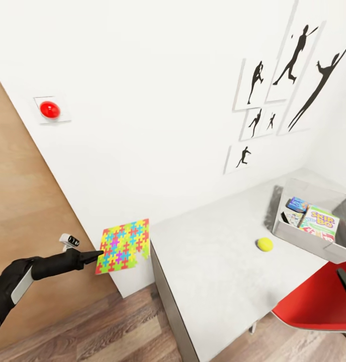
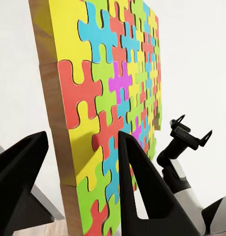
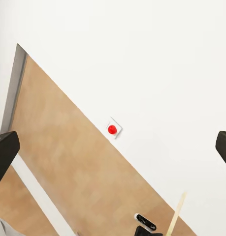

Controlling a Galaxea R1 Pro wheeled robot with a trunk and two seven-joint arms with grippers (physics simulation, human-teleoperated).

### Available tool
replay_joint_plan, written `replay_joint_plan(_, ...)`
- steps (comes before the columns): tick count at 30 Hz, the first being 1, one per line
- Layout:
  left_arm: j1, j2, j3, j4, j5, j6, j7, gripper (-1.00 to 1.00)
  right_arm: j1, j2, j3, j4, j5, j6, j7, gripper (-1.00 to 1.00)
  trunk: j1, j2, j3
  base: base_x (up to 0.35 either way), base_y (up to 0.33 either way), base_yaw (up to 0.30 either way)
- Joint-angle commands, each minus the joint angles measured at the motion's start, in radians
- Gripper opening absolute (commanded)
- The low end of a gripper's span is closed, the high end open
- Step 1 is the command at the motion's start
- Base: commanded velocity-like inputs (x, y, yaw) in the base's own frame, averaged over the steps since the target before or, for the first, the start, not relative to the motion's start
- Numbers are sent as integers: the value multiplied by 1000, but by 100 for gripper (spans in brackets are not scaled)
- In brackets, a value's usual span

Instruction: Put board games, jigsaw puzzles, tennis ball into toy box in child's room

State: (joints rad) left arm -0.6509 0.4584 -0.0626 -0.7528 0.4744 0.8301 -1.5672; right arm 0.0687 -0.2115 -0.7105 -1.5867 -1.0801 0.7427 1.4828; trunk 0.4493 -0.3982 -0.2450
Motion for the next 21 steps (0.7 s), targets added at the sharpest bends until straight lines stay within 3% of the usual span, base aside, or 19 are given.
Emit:
replay_joint_plan(1,-1,3,-5,0,4,10,-4,-100,0,0,0,-1,-4,10,0,100,1,-2,0,-4,1,-85)
replay_joint_plan(16,3,12,-6,-30,4,9,-4,-100,0,-1,0,-1,-4,9,1,100,1,-2,25,-1,0,-111)
replay_joint_plan(21,13,27,-5,-39,4,10,-4,-100,0,-1,0,-1,-4,9,1,100,1,-2,33,0,0,-116)
